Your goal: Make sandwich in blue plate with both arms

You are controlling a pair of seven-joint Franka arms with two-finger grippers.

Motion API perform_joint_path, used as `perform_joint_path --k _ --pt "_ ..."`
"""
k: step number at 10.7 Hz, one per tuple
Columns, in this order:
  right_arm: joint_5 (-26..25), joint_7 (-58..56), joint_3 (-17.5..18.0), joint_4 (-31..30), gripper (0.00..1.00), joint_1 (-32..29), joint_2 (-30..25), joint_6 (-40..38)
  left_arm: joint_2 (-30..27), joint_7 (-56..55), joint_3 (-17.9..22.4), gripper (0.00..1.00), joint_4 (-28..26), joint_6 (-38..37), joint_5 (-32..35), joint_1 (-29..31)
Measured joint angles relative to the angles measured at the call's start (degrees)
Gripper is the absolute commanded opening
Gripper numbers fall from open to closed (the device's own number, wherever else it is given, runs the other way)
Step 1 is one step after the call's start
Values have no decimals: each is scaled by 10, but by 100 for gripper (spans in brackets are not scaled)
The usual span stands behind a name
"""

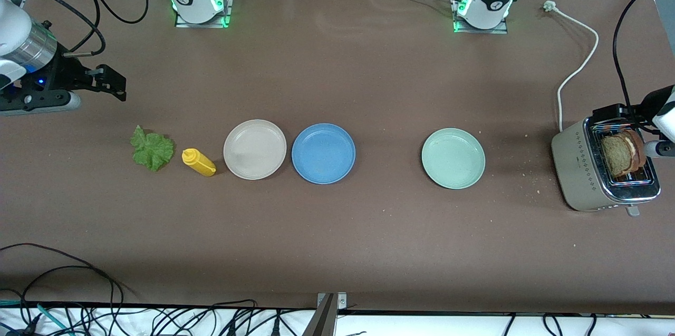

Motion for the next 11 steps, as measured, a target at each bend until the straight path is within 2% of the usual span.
perform_joint_path --k 11 --pt "-3 0 0 11 100 -2 7 13 0 0 0 100 0 0 0 1"
